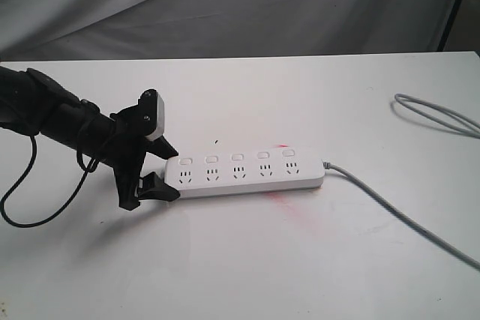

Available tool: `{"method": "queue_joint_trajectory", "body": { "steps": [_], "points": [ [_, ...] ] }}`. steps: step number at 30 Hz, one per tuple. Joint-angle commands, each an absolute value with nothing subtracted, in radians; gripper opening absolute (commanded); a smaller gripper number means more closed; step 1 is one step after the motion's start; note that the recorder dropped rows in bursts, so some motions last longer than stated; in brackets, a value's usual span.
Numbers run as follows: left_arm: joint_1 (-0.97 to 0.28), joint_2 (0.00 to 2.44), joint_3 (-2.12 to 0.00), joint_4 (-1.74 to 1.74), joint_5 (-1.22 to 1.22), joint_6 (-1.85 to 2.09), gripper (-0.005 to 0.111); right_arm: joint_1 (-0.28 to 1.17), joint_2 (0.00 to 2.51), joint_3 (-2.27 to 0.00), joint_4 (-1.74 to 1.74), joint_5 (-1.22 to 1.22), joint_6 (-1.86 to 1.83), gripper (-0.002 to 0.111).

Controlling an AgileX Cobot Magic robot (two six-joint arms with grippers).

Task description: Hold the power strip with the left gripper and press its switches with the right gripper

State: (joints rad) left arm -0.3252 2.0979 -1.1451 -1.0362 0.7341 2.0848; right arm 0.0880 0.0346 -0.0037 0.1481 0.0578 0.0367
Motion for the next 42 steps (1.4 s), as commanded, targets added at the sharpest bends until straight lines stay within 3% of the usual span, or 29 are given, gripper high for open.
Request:
{"method": "queue_joint_trajectory", "body": {
  "steps": [1,7,9,12,18,27,42],
  "points": [
    [-0.328,2.099,-1.146,-1.007,0.718,2.093,0.067,0.081,0.028,0.0,0.149,0.063,0.042,0.0],
    [-0.328,2.099,-1.146,-1.014,0.729,2.075,0.069,0.081,0.028,0.0,0.149,0.063,0.042,0.0],
    [-0.328,2.099,-1.146,-1.014,0.72,2.072,0.089,0.081,0.028,0.0,0.149,0.063,0.042,0.0],
    [-0.328,2.096,-1.146,-1.014,0.711,2.034,0.103,0.081,0.028,0.0,0.149,0.063,0.042,0.0],
    [-0.328,2.019,-1.146,-1.006,0.657,1.911,0.103,0.081,0.028,0.0,0.149,0.063,0.042,0.0],
    [-0.328,1.751,-1.146,-0.871,0.385,1.623,0.103,0.081,0.028,0.0,0.149,0.063,0.042,0.0],
    [-0.328,1.413,-1.146,-0.854,0.417,1.377,0.103,0.081,0.028,0.0,0.149,0.063,0.042,0.0]
  ]
}}
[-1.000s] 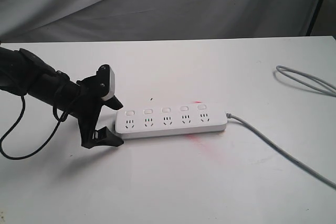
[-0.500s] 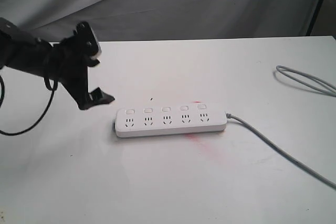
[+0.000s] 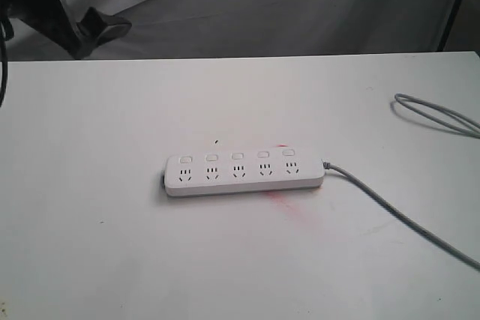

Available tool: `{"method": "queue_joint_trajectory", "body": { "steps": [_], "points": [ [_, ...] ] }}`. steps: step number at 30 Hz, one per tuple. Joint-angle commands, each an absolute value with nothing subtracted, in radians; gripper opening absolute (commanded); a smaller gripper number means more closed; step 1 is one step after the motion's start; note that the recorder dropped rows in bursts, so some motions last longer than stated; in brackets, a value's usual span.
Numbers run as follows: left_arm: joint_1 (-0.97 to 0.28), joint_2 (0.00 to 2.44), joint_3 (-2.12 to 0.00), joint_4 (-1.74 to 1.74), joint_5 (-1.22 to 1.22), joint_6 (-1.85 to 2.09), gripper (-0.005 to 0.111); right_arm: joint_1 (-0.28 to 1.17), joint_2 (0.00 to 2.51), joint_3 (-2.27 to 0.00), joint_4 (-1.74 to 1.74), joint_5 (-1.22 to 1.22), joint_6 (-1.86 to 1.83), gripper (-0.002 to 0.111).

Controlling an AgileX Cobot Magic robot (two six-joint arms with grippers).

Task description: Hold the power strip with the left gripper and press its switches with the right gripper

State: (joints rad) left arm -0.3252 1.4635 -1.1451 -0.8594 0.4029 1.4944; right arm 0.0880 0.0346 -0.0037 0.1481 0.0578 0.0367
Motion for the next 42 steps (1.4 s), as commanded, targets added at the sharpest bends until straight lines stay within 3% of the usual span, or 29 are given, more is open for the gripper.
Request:
{"method": "queue_joint_trajectory", "body": {
  "steps": [1,3,5,10,14,23,34,42],
  "points": [
    [-0.328,1.404,-1.146,-0.841,0.417,1.348,0.102,0.081,0.028,0.0,0.149,0.063,0.042,0.0],
    [-0.328,1.39,-1.146,-0.785,0.422,1.294,0.097,0.081,0.028,0.0,0.149,0.063,0.042,0.0],
    [-0.328,1.378,-1.146,-0.75,0.427,1.245,0.085,0.081,0.028,0.0,0.149,0.063,0.042,0.0],
    [-0.328,1.355,-1.146,-0.7,0.522,1.211,0.033,0.081,0.028,0.0,0.149,0.063,0.042,0.0],
    [-0.328,1.35,-1.146,-0.7,0.636,1.211,0.001,0.081,0.028,0.0,0.149,0.061,0.042,0.0],
    [-0.325,1.35,-1.146,-0.749,0.712,1.187,0.001,0.081,0.028,0.0,0.149,0.061,0.042,0.0],
    [-0.173,1.157,-1.143,-0.692,0.733,1.166,0.001,0.081,0.028,0.0,0.149,0.061,0.042,0.0],
    [-0.118,0.888,-1.103,-0.405,0.686,0.655,0.001,0.081,0.028,0.0,0.149,0.061,0.042,0.0]
  ]
}}
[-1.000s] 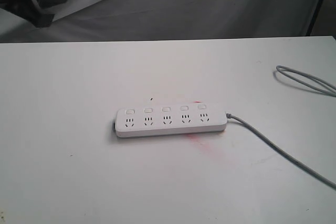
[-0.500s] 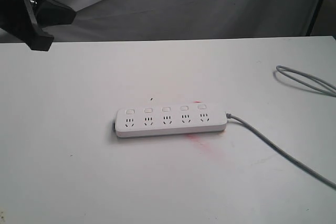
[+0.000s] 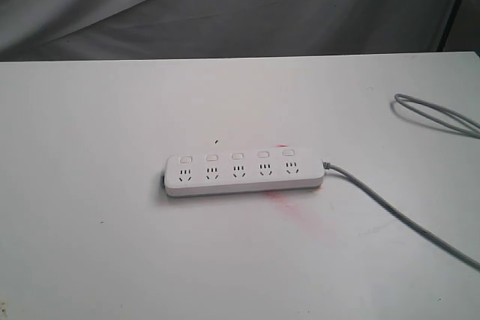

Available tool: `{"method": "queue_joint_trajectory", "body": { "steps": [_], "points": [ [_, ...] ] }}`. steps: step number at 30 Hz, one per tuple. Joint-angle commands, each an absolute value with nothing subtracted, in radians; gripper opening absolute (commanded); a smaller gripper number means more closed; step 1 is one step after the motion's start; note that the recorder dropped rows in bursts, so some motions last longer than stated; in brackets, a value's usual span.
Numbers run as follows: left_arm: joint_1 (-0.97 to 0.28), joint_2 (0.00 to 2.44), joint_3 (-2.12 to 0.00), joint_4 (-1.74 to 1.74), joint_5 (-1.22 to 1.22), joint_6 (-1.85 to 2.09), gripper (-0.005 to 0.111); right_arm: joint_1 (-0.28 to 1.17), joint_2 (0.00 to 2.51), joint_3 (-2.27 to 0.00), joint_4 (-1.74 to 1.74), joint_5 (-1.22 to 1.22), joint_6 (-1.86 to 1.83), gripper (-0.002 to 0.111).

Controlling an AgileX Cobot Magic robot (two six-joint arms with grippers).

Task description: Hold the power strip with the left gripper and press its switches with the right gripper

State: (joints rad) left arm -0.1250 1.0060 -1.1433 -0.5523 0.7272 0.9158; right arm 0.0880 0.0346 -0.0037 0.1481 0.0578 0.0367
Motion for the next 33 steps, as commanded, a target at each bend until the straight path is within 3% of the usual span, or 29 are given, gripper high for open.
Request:
{"method": "queue_joint_trajectory", "body": {
  "steps": [1,11,16,33],
  "points": [
    [-0.118,0.848,-1.078,-0.376,0.66,0.602,0.001,0.081,0.028,0.0,0.149,0.061,0.042,0.0],
    [-0.118,0.446,-0.741,-0.363,0.302,0.547,0.001,0.081,0.028,0.0,0.149,0.061,0.042,0.0],
    [-0.118,0.31,-0.635,-0.363,0.259,0.513,0.001,0.081,0.028,0.0,0.149,0.061,0.042,0.0],
    [-0.118,0.28,-0.291,-0.217,0.196,0.283,0.001,0.081,0.028,0.0,0.149,0.061,0.042,0.0]
  ]
}}
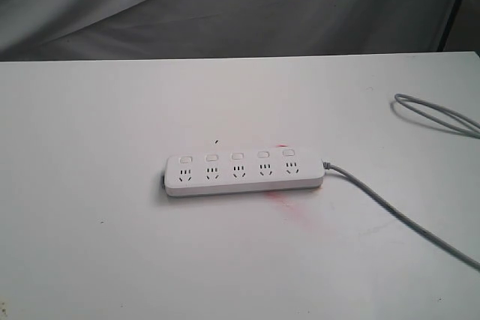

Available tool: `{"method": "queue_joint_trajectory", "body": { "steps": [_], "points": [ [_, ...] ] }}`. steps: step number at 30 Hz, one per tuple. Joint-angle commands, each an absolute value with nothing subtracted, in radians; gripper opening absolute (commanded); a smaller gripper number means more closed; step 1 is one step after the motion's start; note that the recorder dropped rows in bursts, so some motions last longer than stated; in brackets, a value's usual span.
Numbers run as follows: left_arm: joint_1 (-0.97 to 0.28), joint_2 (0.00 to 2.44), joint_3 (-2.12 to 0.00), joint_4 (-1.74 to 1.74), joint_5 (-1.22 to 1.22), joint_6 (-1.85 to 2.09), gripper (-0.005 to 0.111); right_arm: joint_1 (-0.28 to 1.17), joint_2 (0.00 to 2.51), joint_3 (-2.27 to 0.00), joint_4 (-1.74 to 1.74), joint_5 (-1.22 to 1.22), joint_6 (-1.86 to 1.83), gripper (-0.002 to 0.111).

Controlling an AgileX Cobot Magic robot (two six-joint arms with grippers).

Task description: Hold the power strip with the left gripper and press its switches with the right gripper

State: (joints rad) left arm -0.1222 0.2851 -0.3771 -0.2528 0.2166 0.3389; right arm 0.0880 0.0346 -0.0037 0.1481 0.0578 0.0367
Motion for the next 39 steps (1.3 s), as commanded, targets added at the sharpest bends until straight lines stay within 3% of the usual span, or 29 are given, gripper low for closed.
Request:
{"method": "queue_joint_trajectory", "body": {
  "steps": [1,11,20,39],
  "points": [
    [-0.118,0.28,-0.27,-0.217,0.188,0.283,0.001,0.081,0.028,0.0,0.149,0.061,0.042,0.0],
    [-0.096,0.173,0.0,-0.23,-0.038,0.285,0.001,0.081,0.028,0.0,0.149,0.061,0.042,0.0],
    [-0.07,0.041,0.0,-0.221,0.281,0.292,0.001,0.081,0.028,0.0,0.149,0.061,0.042,0.0],
    [-0.07,0.041,0.0,-0.203,0.284,0.292,0.001,0.081,0.028,0.0,0.149,0.061,0.042,0.0]
  ]
}}
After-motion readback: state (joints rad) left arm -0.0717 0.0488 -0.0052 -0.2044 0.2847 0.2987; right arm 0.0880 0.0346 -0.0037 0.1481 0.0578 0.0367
